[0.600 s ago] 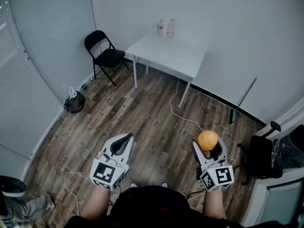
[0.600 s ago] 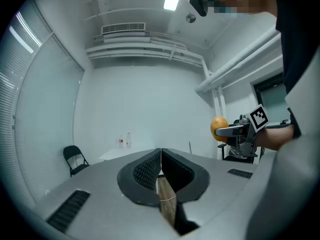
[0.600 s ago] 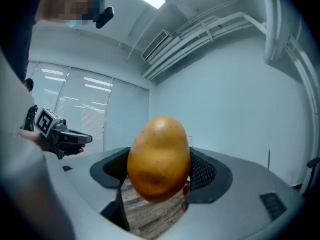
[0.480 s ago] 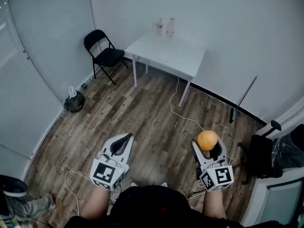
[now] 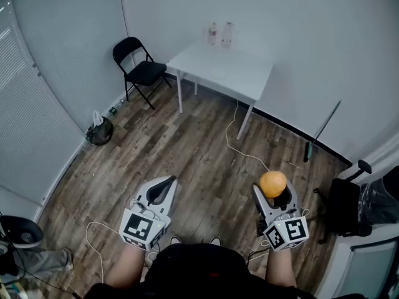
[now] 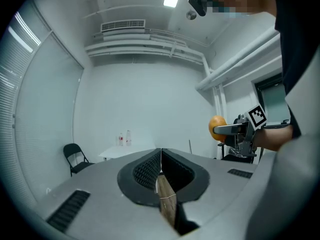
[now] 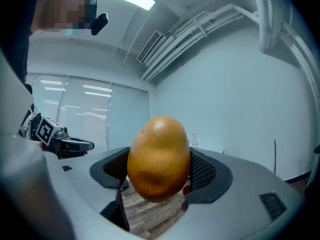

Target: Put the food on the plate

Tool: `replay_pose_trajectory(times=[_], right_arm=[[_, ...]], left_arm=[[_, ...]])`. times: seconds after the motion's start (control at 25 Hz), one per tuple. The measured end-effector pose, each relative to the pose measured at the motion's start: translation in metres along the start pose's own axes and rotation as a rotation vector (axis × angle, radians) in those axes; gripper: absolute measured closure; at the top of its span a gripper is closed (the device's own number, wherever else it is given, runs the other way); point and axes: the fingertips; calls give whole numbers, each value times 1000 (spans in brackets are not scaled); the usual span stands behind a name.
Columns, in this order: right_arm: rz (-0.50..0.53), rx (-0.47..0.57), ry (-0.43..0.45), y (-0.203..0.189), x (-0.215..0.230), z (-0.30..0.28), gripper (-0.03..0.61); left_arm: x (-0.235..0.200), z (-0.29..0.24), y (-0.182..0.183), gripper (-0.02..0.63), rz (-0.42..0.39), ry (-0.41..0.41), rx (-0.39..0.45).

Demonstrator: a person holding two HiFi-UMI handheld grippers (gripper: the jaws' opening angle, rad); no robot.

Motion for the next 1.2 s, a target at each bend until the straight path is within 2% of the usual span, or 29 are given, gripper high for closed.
replay_pose_trajectory(times=[0.12,0.24,0.56,0.68,0.88,1.0,1.2], right_arm=[[13,-19,7,-6,3,2,218],[9,-34,33,-17,12,2,218],[-59,-68,123,-43,78,13,218],[-64,-73,147,-46,93,11,218],[-48,-66,167,-44,112,5,218],[-56,-80,164,-50,128,-4,217],[-63,-88,123,-53,148,-29,216]], left_arm=[[5,-3,-6,591,16,-8,7],[13,-16,-15,591,-4,-6,1],[66,-50,-12,591,61,35,-32],[78,-57,-8,591,44,50,-37],[86,-80,1,591,52,47,-42],[87,-103,4,591,24,33,-45],[64,-138,10,591,33,13,-45]])
Point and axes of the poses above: the fingertips, and each gripper's own axes: z backward along the fingers, x to its right, y out of its top, and after that the axes turned 14 degrees about -x, right-handed
